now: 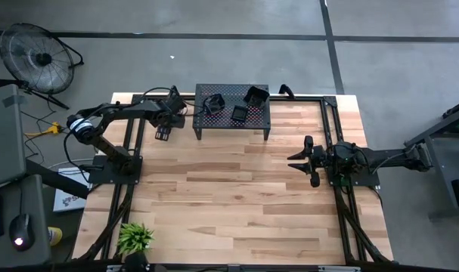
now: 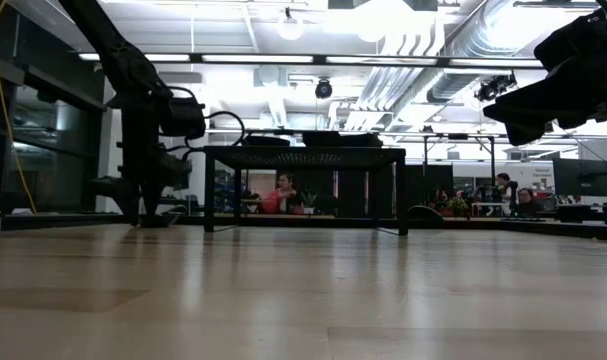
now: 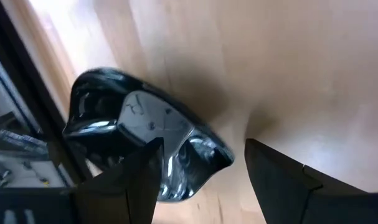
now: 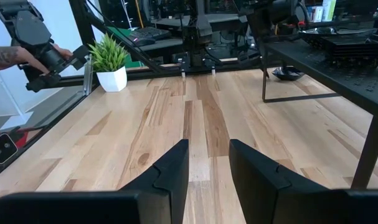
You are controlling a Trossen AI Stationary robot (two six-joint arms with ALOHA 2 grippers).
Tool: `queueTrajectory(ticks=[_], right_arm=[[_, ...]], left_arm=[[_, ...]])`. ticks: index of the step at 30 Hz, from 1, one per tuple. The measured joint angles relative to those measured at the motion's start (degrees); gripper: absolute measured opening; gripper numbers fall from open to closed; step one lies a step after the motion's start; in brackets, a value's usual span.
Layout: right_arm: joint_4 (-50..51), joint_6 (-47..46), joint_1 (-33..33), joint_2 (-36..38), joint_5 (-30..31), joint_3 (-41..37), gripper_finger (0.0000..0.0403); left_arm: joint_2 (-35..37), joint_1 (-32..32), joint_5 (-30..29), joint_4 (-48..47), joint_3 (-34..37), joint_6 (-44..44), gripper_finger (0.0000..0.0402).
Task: Pick & Place Mini shaped plates
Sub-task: Stack the black leaf-shaped plate on top of the black leaf-shaped plate on the shelf
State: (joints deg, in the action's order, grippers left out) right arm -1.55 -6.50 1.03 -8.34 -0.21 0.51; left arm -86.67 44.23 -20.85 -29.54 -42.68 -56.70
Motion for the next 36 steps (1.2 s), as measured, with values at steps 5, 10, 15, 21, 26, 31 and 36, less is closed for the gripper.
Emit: queueTrajectory(ticks=[5,10,15,21,26,31,36], right_arm=[[0.0,0.0,0.01,0.0,-0.01,0.0,0.011],[0.01,0.0,0.01,0.0,0.0,-0.01,0.011],[-0.01,-0.01,0.01,0.0,-0.01,0.0,0.011],[0.0,-0.04,0.0,0.0,0.0,-0.02,0.011],[0.0,-0.01,0.01,0.0,0.0,-0.01,0.011],[0.0,0.0,0.0,0.0,-0.01,0.0,0.011],[0.01,0.0,-0.01,0.0,-0.01,-0.02,0.011]], left_arm=[[0.0,0.0,-1.32,-0.08,0.0,0.62,0.0216],[0.0,0.0,-0.74,-0.14,0.0,0.64,0.0179],[0.0,0.0,0.43,-0.2,0.0,0.65,0.0134],[-0.02,0.01,0.82,-0.17,0.0,0.65,0.0109],[-0.02,0.0,0.72,-0.15,0.0,1.06,0.01],[-0.02,0.0,0.07,-0.17,0.0,1.06,0.0077],[-0.02,0.0,0.18,-0.46,0.0,1.54,0.0038]])
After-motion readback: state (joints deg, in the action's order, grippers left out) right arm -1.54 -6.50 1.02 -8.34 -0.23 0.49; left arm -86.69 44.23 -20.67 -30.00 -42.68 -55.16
